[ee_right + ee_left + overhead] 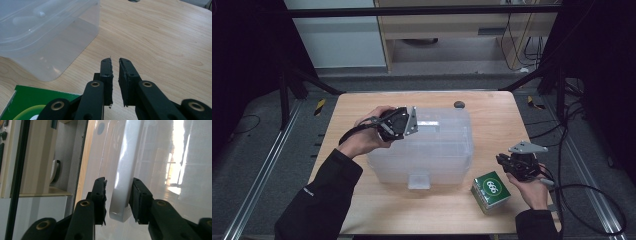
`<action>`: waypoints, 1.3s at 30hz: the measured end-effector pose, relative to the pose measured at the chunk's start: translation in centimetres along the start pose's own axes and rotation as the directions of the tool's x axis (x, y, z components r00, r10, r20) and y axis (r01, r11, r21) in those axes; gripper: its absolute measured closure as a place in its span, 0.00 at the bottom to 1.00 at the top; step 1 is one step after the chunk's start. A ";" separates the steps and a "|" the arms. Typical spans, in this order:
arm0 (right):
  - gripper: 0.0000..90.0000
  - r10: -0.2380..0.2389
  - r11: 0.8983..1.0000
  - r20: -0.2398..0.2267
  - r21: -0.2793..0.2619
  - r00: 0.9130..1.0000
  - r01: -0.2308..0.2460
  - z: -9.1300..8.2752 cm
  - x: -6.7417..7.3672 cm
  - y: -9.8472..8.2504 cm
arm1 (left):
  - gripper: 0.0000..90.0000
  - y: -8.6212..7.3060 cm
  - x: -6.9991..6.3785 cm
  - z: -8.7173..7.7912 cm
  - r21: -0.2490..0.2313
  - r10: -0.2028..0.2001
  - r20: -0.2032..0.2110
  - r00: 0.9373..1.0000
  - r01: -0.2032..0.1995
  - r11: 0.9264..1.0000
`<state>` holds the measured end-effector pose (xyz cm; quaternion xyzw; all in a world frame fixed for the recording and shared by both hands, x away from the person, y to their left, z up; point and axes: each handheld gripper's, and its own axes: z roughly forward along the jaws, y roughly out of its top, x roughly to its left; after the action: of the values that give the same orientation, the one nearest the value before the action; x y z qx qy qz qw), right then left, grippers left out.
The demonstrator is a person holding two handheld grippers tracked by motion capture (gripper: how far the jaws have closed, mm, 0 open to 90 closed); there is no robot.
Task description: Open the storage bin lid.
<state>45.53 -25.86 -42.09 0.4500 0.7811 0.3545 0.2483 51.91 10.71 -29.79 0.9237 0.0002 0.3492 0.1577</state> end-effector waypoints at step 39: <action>1.00 0.030 0.999 -0.110 -0.028 0.994 -0.033 -0.5 0.6 0.6 | 0.81 0.6 -0.1 -0.1 0.035 0.037 -0.009 0.999 -0.037 0.999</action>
<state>45.20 -25.31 -41.40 0.4384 0.7811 0.3939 0.2063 51.70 10.15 -29.57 0.9244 -0.0102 0.3564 0.1352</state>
